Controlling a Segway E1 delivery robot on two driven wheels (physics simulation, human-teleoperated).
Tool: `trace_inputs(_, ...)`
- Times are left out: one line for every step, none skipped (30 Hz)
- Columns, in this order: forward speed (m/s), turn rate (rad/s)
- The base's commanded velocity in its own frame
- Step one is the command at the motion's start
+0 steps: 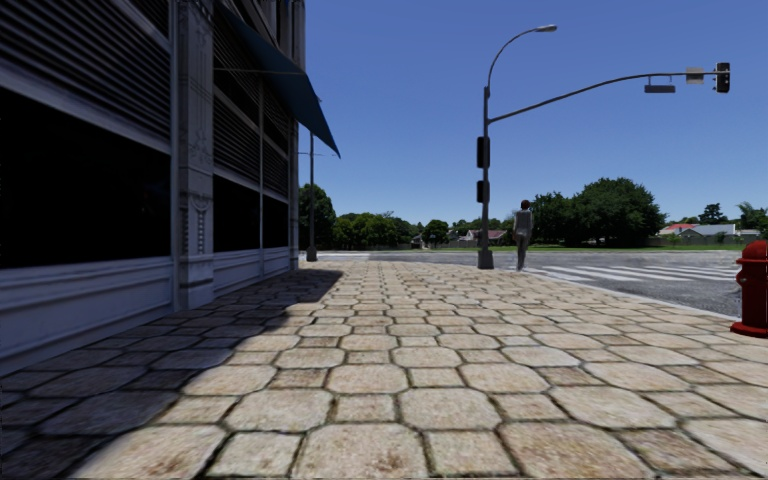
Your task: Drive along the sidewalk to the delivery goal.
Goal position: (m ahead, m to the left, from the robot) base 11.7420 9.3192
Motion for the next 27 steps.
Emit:
trace_inputs(2.00,0.00)
trace_inputs(2.00,0.00)
trace_inputs(2.00,0.00)
trace_inputs(2.00,0.00)
trace_inputs(2.00,0.00)
trace_inputs(2.00,0.00)
trace_inputs(2.00,0.00)
trace_inputs(2.00,0.00)
trace_inputs(2.00,0.00)
trace_inputs(2.00,0.00)
trace_inputs(2.00,0.00)
trace_inputs(2.00,0.00)
trace_inputs(2.00,0.00)
trace_inputs(2.00,0.00)
trace_inputs(2.00,0.00)
trace_inputs(2.00,0.00)
trace_inputs(2.00,0.00)
trace_inputs(2.00,0.00)
trace_inputs(2.00,0.00)
trace_inputs(2.00,0.00)
trace_inputs(2.00,0.00)
trace_inputs(2.00,0.00)
trace_inputs(2.00,0.00)
trace_inputs(2.00,0.00)
trace_inputs(2.00,0.00)
trace_inputs(2.00,0.00)
trace_inputs(2.00,0.00)
